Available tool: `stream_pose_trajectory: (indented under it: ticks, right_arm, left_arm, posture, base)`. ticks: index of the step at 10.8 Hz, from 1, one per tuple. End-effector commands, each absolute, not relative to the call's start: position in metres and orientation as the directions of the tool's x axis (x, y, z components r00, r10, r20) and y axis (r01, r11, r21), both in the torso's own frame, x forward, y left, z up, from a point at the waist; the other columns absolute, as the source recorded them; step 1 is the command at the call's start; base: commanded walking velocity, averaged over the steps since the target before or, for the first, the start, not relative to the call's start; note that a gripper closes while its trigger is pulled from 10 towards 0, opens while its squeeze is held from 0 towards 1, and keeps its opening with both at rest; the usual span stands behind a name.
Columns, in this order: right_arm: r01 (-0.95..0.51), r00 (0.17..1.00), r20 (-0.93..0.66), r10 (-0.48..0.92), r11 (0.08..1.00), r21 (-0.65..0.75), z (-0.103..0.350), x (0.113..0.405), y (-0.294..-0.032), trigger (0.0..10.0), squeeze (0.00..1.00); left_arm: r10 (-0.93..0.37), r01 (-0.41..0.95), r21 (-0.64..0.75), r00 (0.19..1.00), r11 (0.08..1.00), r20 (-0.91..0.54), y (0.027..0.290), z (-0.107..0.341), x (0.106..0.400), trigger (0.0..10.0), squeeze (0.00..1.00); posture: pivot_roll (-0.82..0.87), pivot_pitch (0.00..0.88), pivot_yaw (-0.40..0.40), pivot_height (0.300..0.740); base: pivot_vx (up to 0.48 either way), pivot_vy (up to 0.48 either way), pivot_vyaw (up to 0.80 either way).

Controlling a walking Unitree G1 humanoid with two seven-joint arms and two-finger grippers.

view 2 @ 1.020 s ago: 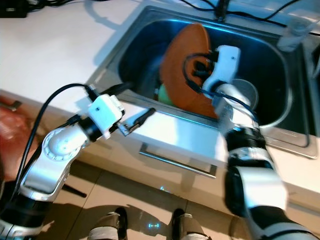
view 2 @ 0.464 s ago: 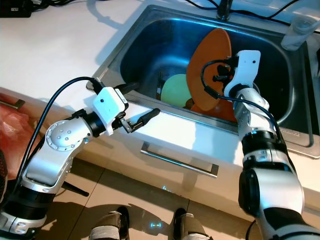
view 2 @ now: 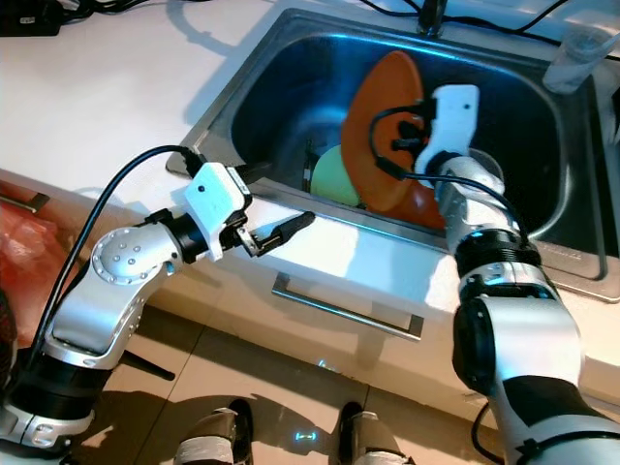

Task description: Kitchen organization

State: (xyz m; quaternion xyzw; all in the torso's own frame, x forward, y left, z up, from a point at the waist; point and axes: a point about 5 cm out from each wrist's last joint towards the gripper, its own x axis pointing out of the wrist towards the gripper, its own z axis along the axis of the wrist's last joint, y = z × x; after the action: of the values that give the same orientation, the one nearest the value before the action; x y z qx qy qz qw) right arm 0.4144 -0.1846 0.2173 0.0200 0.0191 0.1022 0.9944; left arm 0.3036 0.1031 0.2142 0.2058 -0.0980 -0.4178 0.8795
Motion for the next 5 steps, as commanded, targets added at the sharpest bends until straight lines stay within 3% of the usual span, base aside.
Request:
stream_pose_trajectory:
  ticks: [1,2,5]
  right_arm:
    - [-0.23,0.971,-0.067,0.231,0.973,0.028,0.212,0.415,-0.178,10.0,0.0]
    - [-0.25,0.965,-0.075,0.253,0.967,0.045,0.209,0.415,-0.171,10.0,1.0]
    - [-0.275,0.956,-0.084,0.28,0.959,0.063,0.204,0.415,-0.161,10.0,1.0]
  left_arm:
    - [-0.778,0.716,0.415,0.628,0.562,-0.03,0.105,0.211,0.306,10.0,1.0]
    - [-0.787,0.726,0.418,0.616,0.546,-0.042,0.104,0.21,0.306,10.0,1.0]
    - [-0.804,0.743,0.421,0.592,0.52,-0.051,0.098,0.211,0.305,10.0,1.0]
  posture:
    - [0.09,0.253,0.013,0.74]
    - [0.09,0.252,0.017,0.74]
    - [0.09,0.25,0.024,0.74]
  base:
    - [0.0,0.0,0.0]
    - [0.0,0.0,0.0]
    - [0.0,0.0,0.0]
